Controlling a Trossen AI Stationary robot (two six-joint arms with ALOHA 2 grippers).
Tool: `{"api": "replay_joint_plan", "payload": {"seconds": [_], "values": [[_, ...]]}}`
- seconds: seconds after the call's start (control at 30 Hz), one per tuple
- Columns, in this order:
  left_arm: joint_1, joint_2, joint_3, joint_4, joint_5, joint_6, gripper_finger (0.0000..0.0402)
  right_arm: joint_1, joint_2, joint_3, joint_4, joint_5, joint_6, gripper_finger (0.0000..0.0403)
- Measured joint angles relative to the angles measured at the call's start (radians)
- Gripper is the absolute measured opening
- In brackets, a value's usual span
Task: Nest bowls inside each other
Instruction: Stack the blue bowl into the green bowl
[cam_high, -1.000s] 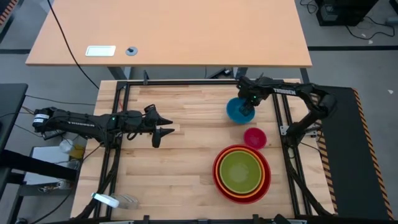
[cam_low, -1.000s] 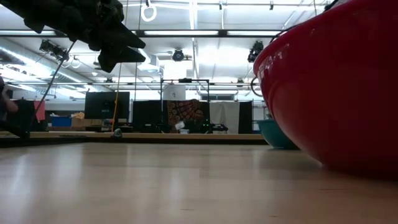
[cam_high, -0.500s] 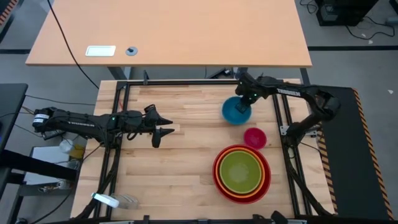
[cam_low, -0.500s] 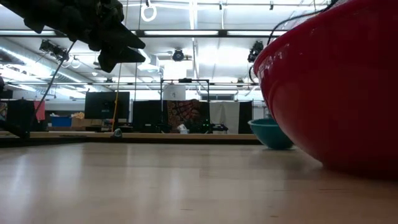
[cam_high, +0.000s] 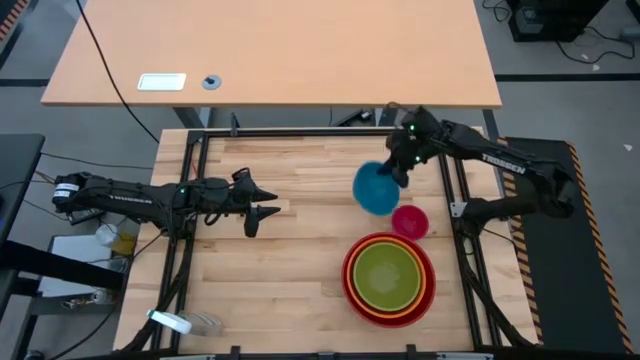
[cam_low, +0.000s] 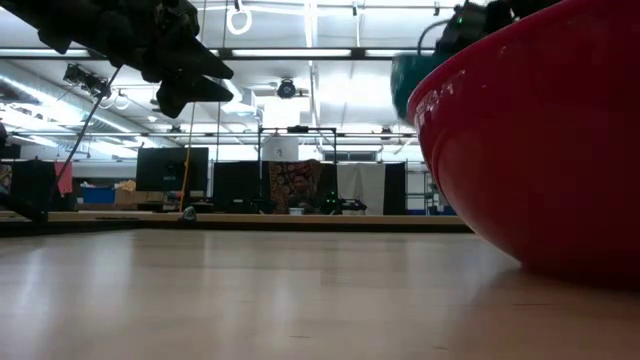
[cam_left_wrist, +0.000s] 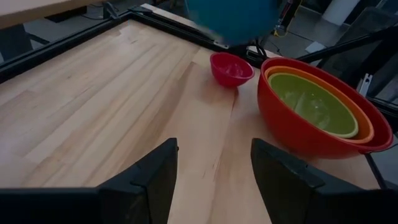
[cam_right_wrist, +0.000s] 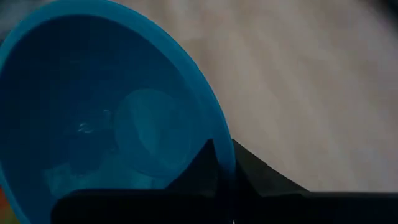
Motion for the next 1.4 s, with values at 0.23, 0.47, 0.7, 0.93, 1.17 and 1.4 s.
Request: {"api": "replay_joint_plan", "payload": {"seconds": [0.23, 0.47, 0.7, 0.93, 1.17, 1.4], "values": [[0.000, 0.000, 0.000, 0.001, 0.000, -0.001, 0.0206, 0.285, -0.008, 0.000, -0.040, -0.060, -0.014, 0.0026], [0.001, 0.000, 0.000, 0.002, 0.000, 0.008, 0.0206, 0.629, 0.065, 0.000, -0.051, 0.140, 0.100, 0.0026], [0.001, 0.000, 0.000, 0.009, 0.000, 0.011, 0.0206, 0.854, 0.178, 0.000, -0.065, 0.388, 0.263, 0.0026], [0.001, 0.000, 0.000, 0.016, 0.000, 0.017, 0.0206, 0.950, 0.267, 0.000, -0.074, 0.529, 0.373, 0.0031], [0.001, 0.000, 0.000, 0.018, -0.001, 0.031, 0.0206, 0.963, 0.295, 0.000, -0.086, 0.534, 0.374, 0.0096], [0.001, 0.000, 0.000, 0.021, 0.000, 0.025, 0.0206, 0.961, 0.213, 0.027, -0.115, 0.537, 0.376, 0.0154]]}}
